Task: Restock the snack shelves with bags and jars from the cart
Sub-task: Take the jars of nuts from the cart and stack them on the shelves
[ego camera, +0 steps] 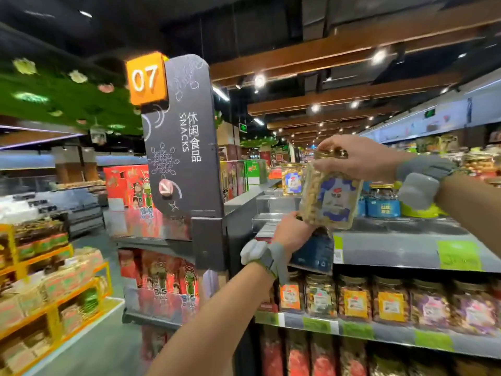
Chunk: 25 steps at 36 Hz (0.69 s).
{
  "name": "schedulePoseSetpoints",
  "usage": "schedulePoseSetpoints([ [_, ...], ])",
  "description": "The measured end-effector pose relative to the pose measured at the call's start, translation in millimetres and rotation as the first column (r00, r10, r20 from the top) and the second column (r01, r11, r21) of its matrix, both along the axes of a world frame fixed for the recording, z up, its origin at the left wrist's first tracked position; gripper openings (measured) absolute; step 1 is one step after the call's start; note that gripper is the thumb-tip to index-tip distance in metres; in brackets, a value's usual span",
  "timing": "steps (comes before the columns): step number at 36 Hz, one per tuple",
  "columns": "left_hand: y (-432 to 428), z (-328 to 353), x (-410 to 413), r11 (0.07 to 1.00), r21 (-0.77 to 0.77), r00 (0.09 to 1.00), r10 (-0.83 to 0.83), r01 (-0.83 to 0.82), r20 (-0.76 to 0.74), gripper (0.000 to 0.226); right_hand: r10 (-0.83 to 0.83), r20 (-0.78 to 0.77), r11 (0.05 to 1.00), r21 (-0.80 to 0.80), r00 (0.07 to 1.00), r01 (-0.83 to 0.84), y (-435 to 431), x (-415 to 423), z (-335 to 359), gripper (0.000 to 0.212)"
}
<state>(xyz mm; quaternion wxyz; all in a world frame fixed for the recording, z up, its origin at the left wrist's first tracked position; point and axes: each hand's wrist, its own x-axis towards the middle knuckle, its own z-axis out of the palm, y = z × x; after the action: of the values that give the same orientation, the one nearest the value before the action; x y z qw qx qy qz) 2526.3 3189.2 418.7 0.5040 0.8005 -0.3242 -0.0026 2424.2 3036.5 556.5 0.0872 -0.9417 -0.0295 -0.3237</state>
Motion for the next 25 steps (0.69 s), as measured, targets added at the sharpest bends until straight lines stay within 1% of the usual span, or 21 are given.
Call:
schedulePoseSetpoints([
  [1,0.1,2.8,6.2,1.0,0.0,1.0,0.021,-0.021,0.008,0.043,0.006,0.013,1.0,-0.001,1.0,-0.006,0.1,5.9,1.1,0.074],
  [2,0.4,6.4,14.3,0.999,-0.008,0.999,0.038,-0.038,0.017,0.045,0.012,0.021,1.0,-0.01,1.0,-0.012,-0.9,15.2,2.4,0.071],
  [5,-3.9,11.3,35.9,0.995,-0.02,0.995,0.099,-0.099,-0.011,0.058,0.032,0.057,0.999,-0.029,0.998,-0.031,-6.1,39.8,5.7,0.078],
  [6,-7.4,12.1,45.6,0.992,-0.028,0.992,0.125,-0.126,-0.028,0.057,0.042,0.059,0.999,-0.036,0.997,-0.039,-9.4,52.1,5.7,0.08],
  [8,-13.1,13.5,61.9,0.985,-0.054,0.986,0.163,-0.165,-0.035,0.046,0.062,0.065,0.997,-0.048,0.996,-0.059,-17.5,73.9,6.7,0.082],
  [9,-18.1,14.1,71.5,0.98,-0.058,0.982,0.187,-0.188,-0.025,0.046,0.072,0.072,0.996,-0.054,0.995,-0.068,-22.8,84.8,7.5,0.082],
  [11,-23.3,15.2,86.3,0.966,-0.069,0.968,0.249,-0.25,-0.016,0.065,0.095,0.072,0.995,-0.049,0.993,-0.092,-28.9,103.6,7.5,0.075],
  [13,-34.6,18.6,100.2,0.952,-0.108,0.959,0.282,-0.285,-0.044,0.076,0.11,0.09,0.994,-0.029,0.99,-0.108,-37.9,121.6,11.1,0.069],
  [14,-42.7,21.1,110.0,0.945,-0.126,0.954,0.296,-0.3,-0.056,0.076,0.12,0.089,0.993,-0.022,0.989,-0.118,-43.2,133.0,13.7,0.072],
  [16,-52.7,23.6,128.1,0.934,-0.149,0.945,0.313,-0.324,-0.09,0.074,0.14,0.088,0.99,-0.027,0.986,-0.138,-49.9,152.0,17.4,0.086],
  [17,-59.0,24.6,140.5,0.926,-0.165,0.94,0.326,-0.339,-0.103,0.072,0.15,0.093,0.989,-0.027,0.984,-0.148,-55.0,164.0,20.6,0.09],
  [20,-71.4,28.7,171.7,0.888,-0.226,0.916,0.377,-0.4,-0.139,0.065,0.186,0.142,0.982,-0.004,0.972,-0.187,-65.6,194.7,26.2,0.086],
  [22,-75.6,38.6,183.4,0.825,-0.341,0.891,0.39,-0.451,-0.232,0.072,0.205,0.194,0.977,0.016,0.959,-0.212,-70.3,216.3,32.4,0.092],
  [24,-77.5,49.4,192.6,0.763,-0.434,0.873,0.363,-0.479,-0.326,0.081,0.186,0.253,0.979,0.028,0.949,-0.2,-73.6,237.5,40.4,0.085],
  [25,-77.8,52.1,195.3,0.745,-0.454,0.866,0.346,-0.488,-0.362,0.077,0.178,0.284,0.981,0.02,0.942,-0.191,-73.5,246.3,43.9,0.077],
])
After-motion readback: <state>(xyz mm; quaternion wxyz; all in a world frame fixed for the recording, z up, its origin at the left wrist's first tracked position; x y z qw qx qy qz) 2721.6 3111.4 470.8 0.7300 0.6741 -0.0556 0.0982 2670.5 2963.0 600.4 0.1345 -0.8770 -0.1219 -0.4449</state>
